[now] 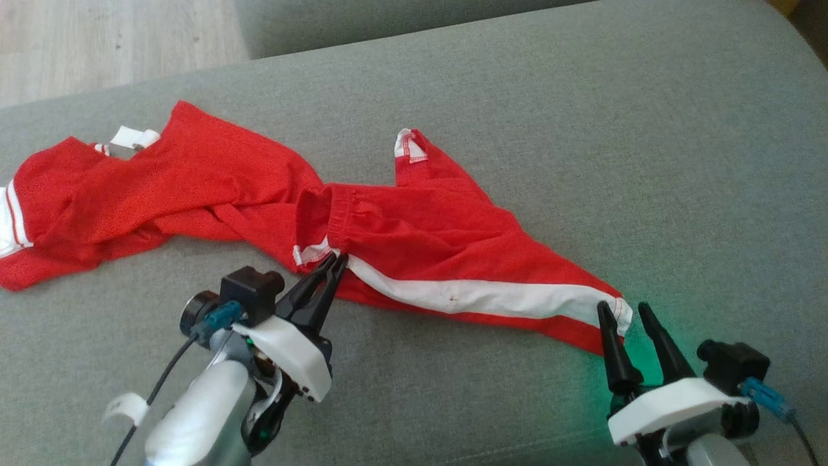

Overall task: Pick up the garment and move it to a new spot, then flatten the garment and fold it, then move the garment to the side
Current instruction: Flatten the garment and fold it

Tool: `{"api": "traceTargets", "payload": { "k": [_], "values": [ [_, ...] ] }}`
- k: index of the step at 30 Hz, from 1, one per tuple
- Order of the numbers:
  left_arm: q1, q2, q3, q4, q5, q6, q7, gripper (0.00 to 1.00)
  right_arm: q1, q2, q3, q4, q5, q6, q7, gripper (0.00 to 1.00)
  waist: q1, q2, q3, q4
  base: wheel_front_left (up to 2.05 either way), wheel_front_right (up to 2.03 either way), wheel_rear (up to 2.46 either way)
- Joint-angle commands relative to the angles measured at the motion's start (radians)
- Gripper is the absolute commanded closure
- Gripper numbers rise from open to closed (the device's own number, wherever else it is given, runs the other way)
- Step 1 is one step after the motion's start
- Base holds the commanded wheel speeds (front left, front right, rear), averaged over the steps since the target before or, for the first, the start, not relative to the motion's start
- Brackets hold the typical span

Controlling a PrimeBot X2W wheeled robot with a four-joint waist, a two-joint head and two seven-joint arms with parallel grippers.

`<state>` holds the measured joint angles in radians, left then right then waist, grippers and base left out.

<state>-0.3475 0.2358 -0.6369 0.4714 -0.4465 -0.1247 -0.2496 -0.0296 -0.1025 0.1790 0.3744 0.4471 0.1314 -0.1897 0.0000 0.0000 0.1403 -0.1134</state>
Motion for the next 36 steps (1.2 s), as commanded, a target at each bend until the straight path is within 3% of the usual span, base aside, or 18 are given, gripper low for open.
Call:
{"api": "traceTargets", "payload": {
  "k": [1,9,22,23,25,30,36],
  "values": [
    [-0.011,0.018,0.044,-0.04,0.009,-0.006,-0.012,1.0,0.0,0.002,0.019,-0.011,0.016,-0.001,0.01,0.0,0.0,0.0,-0.008,0.004,0.0,0.0,0.0],
    [0.005,0.01,0.053,-0.06,0.023,-0.006,-0.012,1.0,0.002,0.002,0.041,0.007,0.065,-0.001,0.052,0.0,0.0,0.0,-0.016,0.017,0.0,0.0,0.0],
    [0.018,0.016,0.053,-0.051,0.025,-0.006,-0.012,1.0,-0.005,-0.022,0.083,-0.033,0.093,-0.001,0.033,0.0,0.0,0.0,-0.034,0.021,0.0,0.0,0.0],
    [0.019,0.016,0.053,-0.05,0.025,-0.006,-0.012,1.0,-0.005,-0.023,0.084,-0.036,0.094,-0.001,0.033,0.27,0.0,0.0,-0.036,0.02,0.0,0.0,0.0],
    [0.019,0.017,0.053,-0.048,0.025,-0.006,-0.012,1.0,-0.005,-0.026,0.085,-0.043,0.094,-0.001,0.028,1.0,0.0,0.0,-0.039,0.02,0.0,0.0,0.0],
    [0.011,0.022,0.067,-0.053,0.033,-0.006,-0.012,1.0,-0.02,-0.039,0.081,-0.08,0.085,-0.001,0.0,1.0,0.0,0.0,-0.042,0.019,0.0,0.0,0.0],
    [-0.078,0.076,0.062,-0.085,0.057,-0.006,-0.011,1.0,-0.122,-0.1,0.1,-0.185,0.061,-0.001,0.003,1.0,0.0,0.0,-0.06,0.021,0.0,0.0,0.0]
  ]
}}
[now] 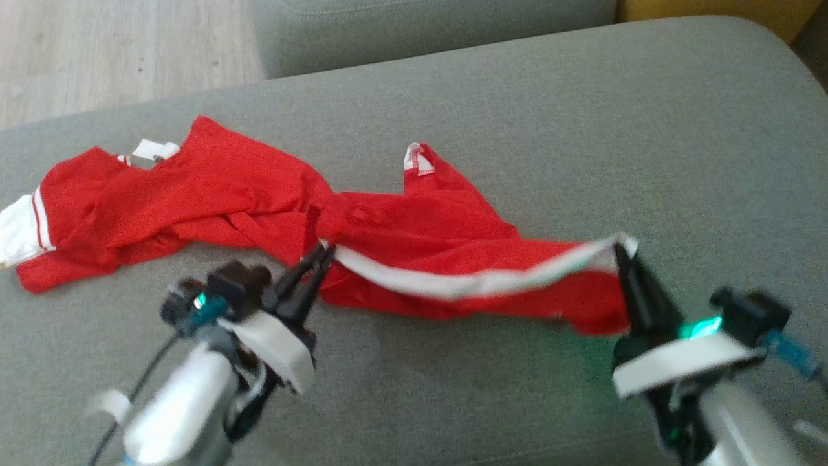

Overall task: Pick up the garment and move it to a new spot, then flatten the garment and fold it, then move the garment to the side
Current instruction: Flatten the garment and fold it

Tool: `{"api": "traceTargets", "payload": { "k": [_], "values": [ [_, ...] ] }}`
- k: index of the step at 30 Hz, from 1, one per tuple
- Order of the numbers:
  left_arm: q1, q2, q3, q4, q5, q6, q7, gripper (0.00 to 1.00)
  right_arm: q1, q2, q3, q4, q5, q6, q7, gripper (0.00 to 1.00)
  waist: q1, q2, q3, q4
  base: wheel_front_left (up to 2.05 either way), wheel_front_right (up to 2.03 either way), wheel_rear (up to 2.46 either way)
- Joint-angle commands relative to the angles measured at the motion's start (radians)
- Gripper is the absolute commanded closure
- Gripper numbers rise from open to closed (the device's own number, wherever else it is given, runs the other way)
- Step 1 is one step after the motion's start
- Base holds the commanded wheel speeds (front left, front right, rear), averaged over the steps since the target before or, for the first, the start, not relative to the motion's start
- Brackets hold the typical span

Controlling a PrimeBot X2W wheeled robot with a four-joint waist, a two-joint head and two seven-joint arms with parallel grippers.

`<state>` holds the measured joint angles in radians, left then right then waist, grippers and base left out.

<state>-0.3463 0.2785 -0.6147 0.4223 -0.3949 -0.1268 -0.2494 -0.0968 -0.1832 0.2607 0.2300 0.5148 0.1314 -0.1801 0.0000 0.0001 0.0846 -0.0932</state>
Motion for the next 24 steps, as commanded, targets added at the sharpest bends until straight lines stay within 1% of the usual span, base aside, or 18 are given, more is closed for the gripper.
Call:
{"api": "traceTargets", "payload": {
  "k": [1,7,8,9,10,11,16,18,20,24],
  "values": [
    [-0.102,0.044,0.035,-0.041,0.002,-0.004,-0.007,1.0,-0.08,-0.033,0.018,-0.056,-0.01,-0.001,0.0,1.0,0.0,-0.0001,-0.01,0.0,0.0,0.0,0.0],
    [-0.297,0.113,0.001,-0.097,-0.044,-0.004,0.059,1.0,-0.286,-0.123,0.006,-0.123,-0.026,-0.001,0.067,1.0,0.0,-0.0001,-0.048,-0.006,0.0,0.0,0.0],
    [-0.297,0.113,0.001,-0.097,-0.044,-0.004,0.059,1.0,-0.286,-0.123,0.006,-0.123,-0.026,-0.001,0.067,1.0,0.0,-0.0001,-0.048,-0.006,0.0,0.0,0.0],
    [-0.373,0.131,-0.009,-0.111,-0.06,-0.004,0.08,1.0,-0.368,-0.145,-0.002,-0.131,-0.035,-0.001,0.088,1.0,0.0,-0.0001,-0.061,-0.01,0.0,0.0,0.0],
    [-0.407,0.134,-0.008,-0.114,-0.077,-0.004,0.089,1.0,-0.408,-0.153,-0.007,-0.131,-0.041,-0.001,0.097,1.0,0.0,-0.0001,-0.069,-0.013,0.0,0.0,0.0],
    [-0.407,0.134,-0.008,-0.114,-0.077,-0.004,0.089,1.0,-0.408,-0.153,-0.007,-0.131,-0.041,-0.001,0.097,1.0,0.0,-0.0001,-0.069,-0.013,0.0,0.0,0.0],
    [-0.552,0.147,0.007,-0.117,-0.112,-0.004,0.105,1.0,-0.569,-0.181,-0.032,-0.136,-0.089,-0.001,0.115,1.0,0.0,-0.0001,-0.087,-0.021,0.0,0.0,0.0],
    [-0.58,0.146,0.017,-0.11,-0.114,-0.001,0.099,1.0,-0.596,-0.191,-0.039,-0.139,-0.114,-0.001,0.115,1.0,0.0,-0.0001,-0.093,-0.022,0.0,0.0,0.0],
    [-0.579,0.139,0.026,-0.104,-0.123,0.009,0.092,1.0,-0.591,-0.192,-0.052,-0.138,-0.128,-0.001,0.124,1.0,0.0,-0.0001,-0.1,-0.022,0.0,0.0,0.0],
    [-0.502,0.137,0.022,-0.114,-0.143,0.03,0.087,1.0,-0.502,-0.195,-0.065,-0.157,-0.141,-0.001,0.145,1.0,0.0,-0.0001,-0.104,-0.019,0.0,0.0,0.0]
  ]
}}
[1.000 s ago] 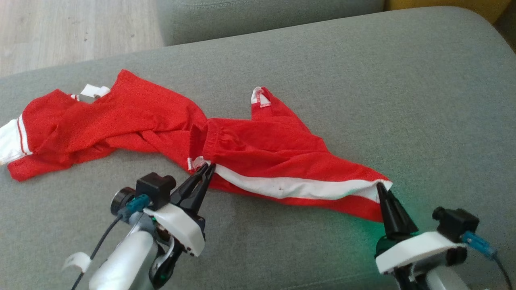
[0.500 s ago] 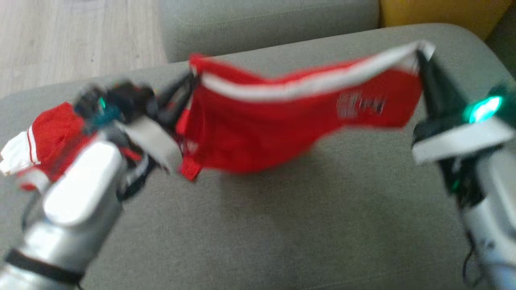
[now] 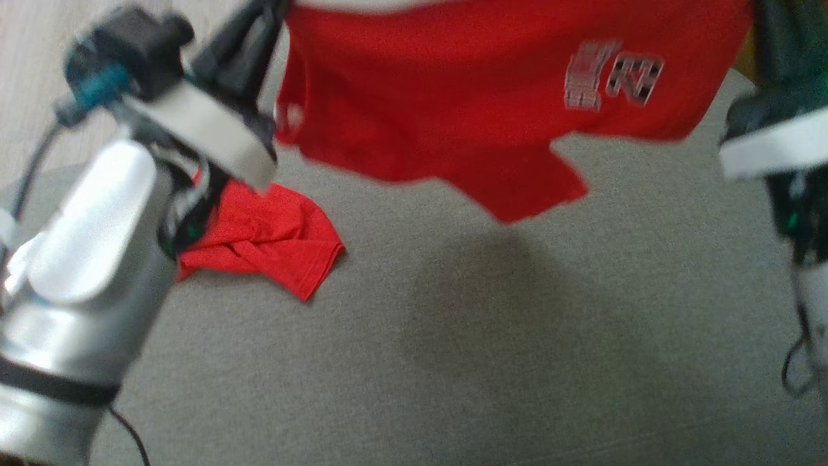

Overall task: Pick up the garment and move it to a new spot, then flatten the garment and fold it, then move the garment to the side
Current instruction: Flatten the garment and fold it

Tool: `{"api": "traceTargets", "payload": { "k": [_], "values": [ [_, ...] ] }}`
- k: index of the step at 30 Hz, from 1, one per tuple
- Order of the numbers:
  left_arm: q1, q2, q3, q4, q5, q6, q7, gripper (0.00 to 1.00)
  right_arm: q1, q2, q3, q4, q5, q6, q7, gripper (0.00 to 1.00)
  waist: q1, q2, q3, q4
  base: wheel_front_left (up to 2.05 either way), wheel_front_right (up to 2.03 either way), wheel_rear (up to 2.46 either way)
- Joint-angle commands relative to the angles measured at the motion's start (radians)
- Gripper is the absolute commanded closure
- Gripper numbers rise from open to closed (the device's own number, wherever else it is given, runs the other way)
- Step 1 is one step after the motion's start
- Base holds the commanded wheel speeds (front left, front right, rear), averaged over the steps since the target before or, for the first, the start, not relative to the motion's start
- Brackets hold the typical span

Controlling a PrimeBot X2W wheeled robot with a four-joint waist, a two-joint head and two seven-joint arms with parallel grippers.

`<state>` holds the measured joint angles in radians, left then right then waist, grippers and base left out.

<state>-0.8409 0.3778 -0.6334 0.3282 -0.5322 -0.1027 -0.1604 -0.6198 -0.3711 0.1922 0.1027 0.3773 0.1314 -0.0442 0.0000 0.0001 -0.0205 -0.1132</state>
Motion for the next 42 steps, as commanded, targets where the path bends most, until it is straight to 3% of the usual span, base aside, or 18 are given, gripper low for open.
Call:
{"api": "traceTargets", "payload": {
  "k": [1,5,10,14,18,25,31,37,42],
  "values": [
    [0.023,0.038,0.035,-0.028,-0.014,0.008,0.001,1.0,0.052,-0.008,-0.001,-0.038,-0.003,-0.001,0.014,1.0,0.0,-0.0001,0.002,0.001,0.0,0.0,0.0],
    [0.165,0.044,0.017,-0.085,-0.067,0.018,0.029,1.0,0.178,-0.014,-0.034,-0.094,0.012,-0.001,0.041,1.0,0.0,-0.0001,0.012,0.004,0.0,0.0,0.0],
    [0.282,0.09,-0.003,-0.199,-0.091,0.038,0.08,1.0,0.311,-0.02,-0.101,-0.209,0.019,-0.001,0.105,1.0,0.0,-0.0001,0.05,0.013,0.0,0.0,0.0],
    [0.251,0.13,-0.006,-0.259,-0.074,0.039,0.128,1.0,0.309,-0.033,-0.13,-0.283,-0.005,-0.001,0.16,1.0,0.0,-0.0001,0.11,0.014,0.0,0.0,0.0],
    [0.128,0.129,-0.006,-0.247,-0.064,0.018,0.175,1.0,0.187,-0.05,-0.113,-0.264,-0.021,-0.001,0.191,1.0,0.0,-0.0001,0.204,0.006,0.0,0.0,0.0],
    [-0.229,0.094,-0.026,-0.058,-0.034,-0.021,0.201,1.0,-0.22,-0.067,-0.014,-0.004,-0.029,-0.001,0.15,1.0,0.0,-0.0001,0.41,-0.02,0.0,0.0,0.0],
    [-0.523,0.036,-0.033,0.174,-0.007,-0.027,0.073,1.0,-0.577,-0.055,-0.001,0.297,-0.095,-0.001,-0.012,1.0,0.0,-0.0001,0.49,-0.019,0.0,0.0,0.0],
    [-0.627,-0.019,-0.046,0.294,0.029,-0.027,-0.072,1.0,-0.699,-0.035,-0.027,0.474,-0.13,-0.001,-0.156,1.0,0.0,-0.0001,0.491,0.003,0.0,0.0,0.0],
    [-0.539,-0.069,-0.077,0.359,0.037,-0.027,-0.099,1.0,-0.618,-0.007,0.042,0.576,-0.117,-0.001,-0.191,1.0,0.0,-0.0001,0.477,0.01,0.0,0.0,0.0]
  ]
}}
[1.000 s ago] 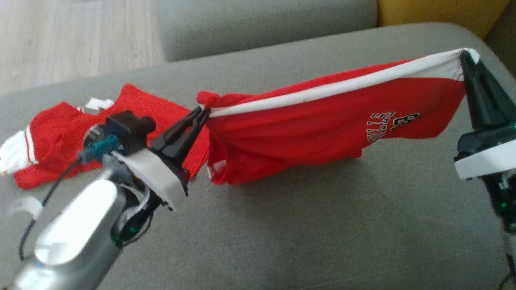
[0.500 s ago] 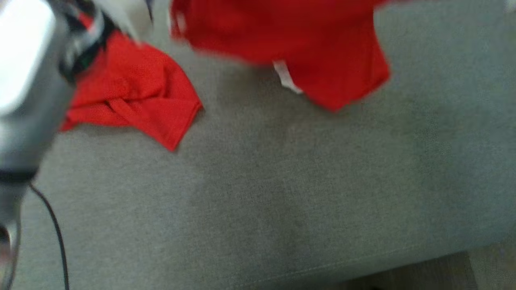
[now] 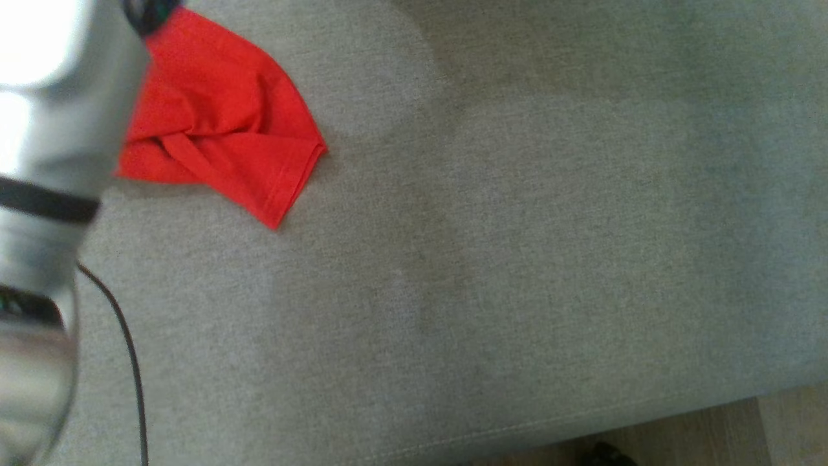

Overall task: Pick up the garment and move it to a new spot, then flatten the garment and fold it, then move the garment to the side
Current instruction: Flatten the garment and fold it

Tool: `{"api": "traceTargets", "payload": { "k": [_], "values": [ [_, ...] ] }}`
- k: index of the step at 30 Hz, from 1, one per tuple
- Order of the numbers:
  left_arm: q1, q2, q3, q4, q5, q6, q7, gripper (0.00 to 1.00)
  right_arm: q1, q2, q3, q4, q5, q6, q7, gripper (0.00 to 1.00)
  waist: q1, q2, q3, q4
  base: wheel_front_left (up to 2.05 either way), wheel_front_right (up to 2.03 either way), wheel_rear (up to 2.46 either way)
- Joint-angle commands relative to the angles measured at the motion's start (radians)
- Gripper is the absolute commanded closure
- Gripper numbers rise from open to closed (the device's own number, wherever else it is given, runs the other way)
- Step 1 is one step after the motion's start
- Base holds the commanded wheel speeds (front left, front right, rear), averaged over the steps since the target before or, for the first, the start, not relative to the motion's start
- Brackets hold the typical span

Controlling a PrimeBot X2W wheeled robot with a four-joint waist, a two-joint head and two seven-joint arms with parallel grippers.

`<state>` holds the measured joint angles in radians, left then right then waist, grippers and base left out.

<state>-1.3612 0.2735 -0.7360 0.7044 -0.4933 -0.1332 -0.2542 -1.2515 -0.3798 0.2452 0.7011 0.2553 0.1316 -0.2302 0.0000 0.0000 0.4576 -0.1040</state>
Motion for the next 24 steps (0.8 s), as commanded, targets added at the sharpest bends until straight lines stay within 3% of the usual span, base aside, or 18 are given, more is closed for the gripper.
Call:
{"api": "traceTargets", "payload": {
  "k": [1,6,10,18,24],
  "values": [
    [0.012,0.029,0.013,-0.01,-0.004,0.003,-0.006,1.0,0.042,0.001,0.006,-0.005,0.013,-0.001,-0.008,1.0,0.0,0.0,-0.004,0.001,0.0,0.0,0.0],
    [0.196,0.027,-0.037,-0.033,-0.012,0.003,-0.007,1.0,0.182,-0.011,0.117,0.08,0.074,-0.001,-0.002,1.0,0.0,0.0,-0.024,0.002,0.0,0.0,0.0],
    [0.339,0.028,-0.065,-0.071,-0.015,0.003,-0.007,1.0,0.27,-0.062,0.232,0.092,0.17,-0.001,0.035,1.0,0.0,0.0,-0.054,0.012,0.0,0.0,0.0],
    [0.55,0.04,-0.149,-0.107,-0.014,0.003,-0.007,1.0,0.417,-0.27,0.494,-0.009,0.327,-0.001,0.145,1.0,0.0,0.0,-0.146,0.029,0.0,0.0,0.0],
    [0.678,0.036,-0.177,-0.166,-0.012,0.006,-0.008,1.0,0.528,-0.422,0.572,-0.097,0.45,-0.001,0.218,1.0,0.0,0.0,-0.227,0.037,0.0,0.0,0.0]
  ]
}}
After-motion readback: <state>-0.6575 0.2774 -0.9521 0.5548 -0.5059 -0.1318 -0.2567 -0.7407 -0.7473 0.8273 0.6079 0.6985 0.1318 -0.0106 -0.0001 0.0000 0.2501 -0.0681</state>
